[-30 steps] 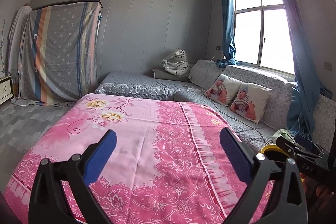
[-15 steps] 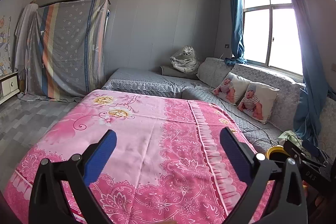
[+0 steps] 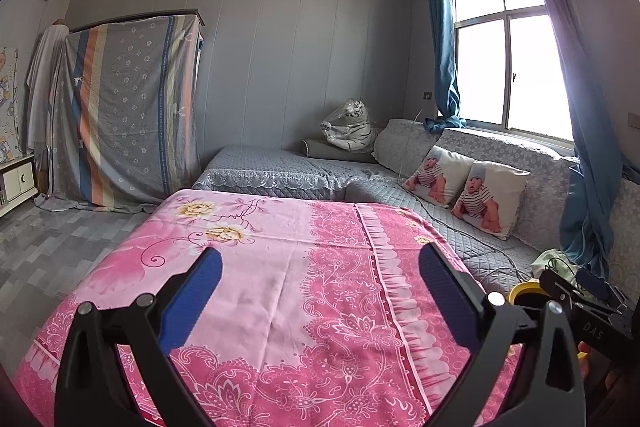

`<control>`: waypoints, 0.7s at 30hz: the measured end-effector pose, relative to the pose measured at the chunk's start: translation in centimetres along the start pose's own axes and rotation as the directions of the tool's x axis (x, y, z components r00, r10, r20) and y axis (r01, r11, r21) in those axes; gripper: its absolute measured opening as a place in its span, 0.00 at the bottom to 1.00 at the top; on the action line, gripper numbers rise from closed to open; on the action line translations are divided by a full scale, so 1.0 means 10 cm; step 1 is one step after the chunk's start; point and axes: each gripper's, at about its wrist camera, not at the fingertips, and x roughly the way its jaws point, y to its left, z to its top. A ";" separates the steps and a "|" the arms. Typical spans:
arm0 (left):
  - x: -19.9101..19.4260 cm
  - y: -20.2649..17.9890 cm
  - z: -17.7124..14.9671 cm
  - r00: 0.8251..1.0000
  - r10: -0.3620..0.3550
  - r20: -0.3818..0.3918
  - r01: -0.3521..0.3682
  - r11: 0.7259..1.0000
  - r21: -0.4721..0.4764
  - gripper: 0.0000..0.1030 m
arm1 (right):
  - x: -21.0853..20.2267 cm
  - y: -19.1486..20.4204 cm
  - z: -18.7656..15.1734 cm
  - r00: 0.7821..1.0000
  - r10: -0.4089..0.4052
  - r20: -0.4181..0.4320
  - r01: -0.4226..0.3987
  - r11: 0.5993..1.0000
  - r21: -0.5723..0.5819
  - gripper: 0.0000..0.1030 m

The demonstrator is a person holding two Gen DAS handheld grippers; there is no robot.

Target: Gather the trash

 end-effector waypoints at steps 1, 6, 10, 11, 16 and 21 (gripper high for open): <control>-0.01 0.00 0.01 1.000 -0.002 0.003 0.002 1.000 0.001 0.92 | 0.00 -0.01 0.00 1.000 0.000 0.000 0.000 1.000 0.002 0.92; -0.03 -0.01 0.02 1.000 0.001 0.021 -0.001 1.000 0.004 0.92 | 0.01 0.00 0.00 1.000 0.003 -0.007 -0.003 1.000 0.003 0.92; -0.03 -0.01 0.02 1.000 -0.002 0.030 0.002 1.000 0.001 0.92 | -0.01 0.00 0.01 1.000 0.003 -0.006 -0.003 1.000 0.003 0.92; -0.03 -0.01 0.02 1.000 -0.003 0.031 0.003 1.000 0.000 0.92 | 0.00 0.00 0.01 1.000 0.003 -0.006 -0.003 1.000 0.003 0.92; -0.05 -0.03 0.01 0.999 -0.004 0.038 0.004 1.000 -0.001 0.92 | 0.00 0.01 0.01 1.000 0.003 -0.008 -0.003 1.000 0.006 0.92; -0.06 -0.04 0.02 0.999 -0.009 0.043 0.009 1.000 -0.002 0.92 | 0.01 -0.01 -0.01 1.000 0.004 -0.017 -0.004 1.000 0.017 0.92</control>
